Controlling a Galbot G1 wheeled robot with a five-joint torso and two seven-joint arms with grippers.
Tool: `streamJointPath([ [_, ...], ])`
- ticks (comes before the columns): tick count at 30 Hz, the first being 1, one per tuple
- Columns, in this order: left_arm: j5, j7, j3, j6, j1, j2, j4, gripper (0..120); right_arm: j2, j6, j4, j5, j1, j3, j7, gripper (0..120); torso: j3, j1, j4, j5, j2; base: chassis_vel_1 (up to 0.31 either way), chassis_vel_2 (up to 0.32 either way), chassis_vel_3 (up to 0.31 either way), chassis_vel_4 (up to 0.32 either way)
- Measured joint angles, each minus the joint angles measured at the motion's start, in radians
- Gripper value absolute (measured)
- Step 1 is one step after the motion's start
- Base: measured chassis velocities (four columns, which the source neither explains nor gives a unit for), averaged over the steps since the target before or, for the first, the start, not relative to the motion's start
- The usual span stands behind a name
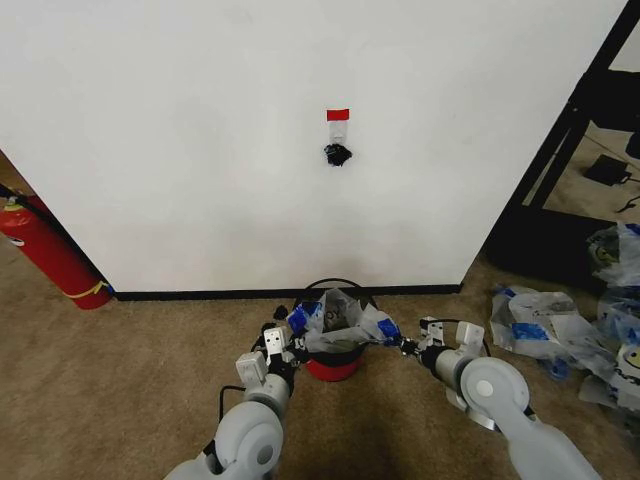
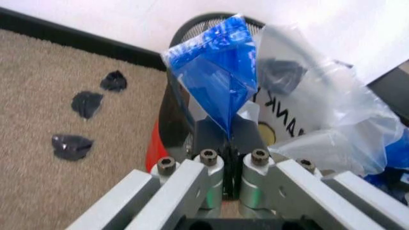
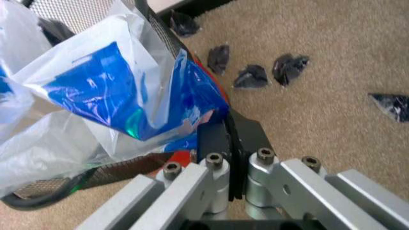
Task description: Pick up the garbage bag from the wall and place it over the trash bin.
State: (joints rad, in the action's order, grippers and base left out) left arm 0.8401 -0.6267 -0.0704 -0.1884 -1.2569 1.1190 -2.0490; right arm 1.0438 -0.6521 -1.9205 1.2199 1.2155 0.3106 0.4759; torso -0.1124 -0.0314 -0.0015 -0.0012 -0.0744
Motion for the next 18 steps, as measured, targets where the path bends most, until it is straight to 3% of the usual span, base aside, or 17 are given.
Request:
streamJointPath([
  [18, -0.099, 0.007, -0.01, 0.019, -0.094, 0.018, -0.007, 0, 0.019, -0.044, 0.067, -0.006, -0.032, 0.003, 0.046, 0, 0.0, 0.0, 0.0, 0.0, 0.0, 0.0, 0.0, 0.0, 0.0],
])
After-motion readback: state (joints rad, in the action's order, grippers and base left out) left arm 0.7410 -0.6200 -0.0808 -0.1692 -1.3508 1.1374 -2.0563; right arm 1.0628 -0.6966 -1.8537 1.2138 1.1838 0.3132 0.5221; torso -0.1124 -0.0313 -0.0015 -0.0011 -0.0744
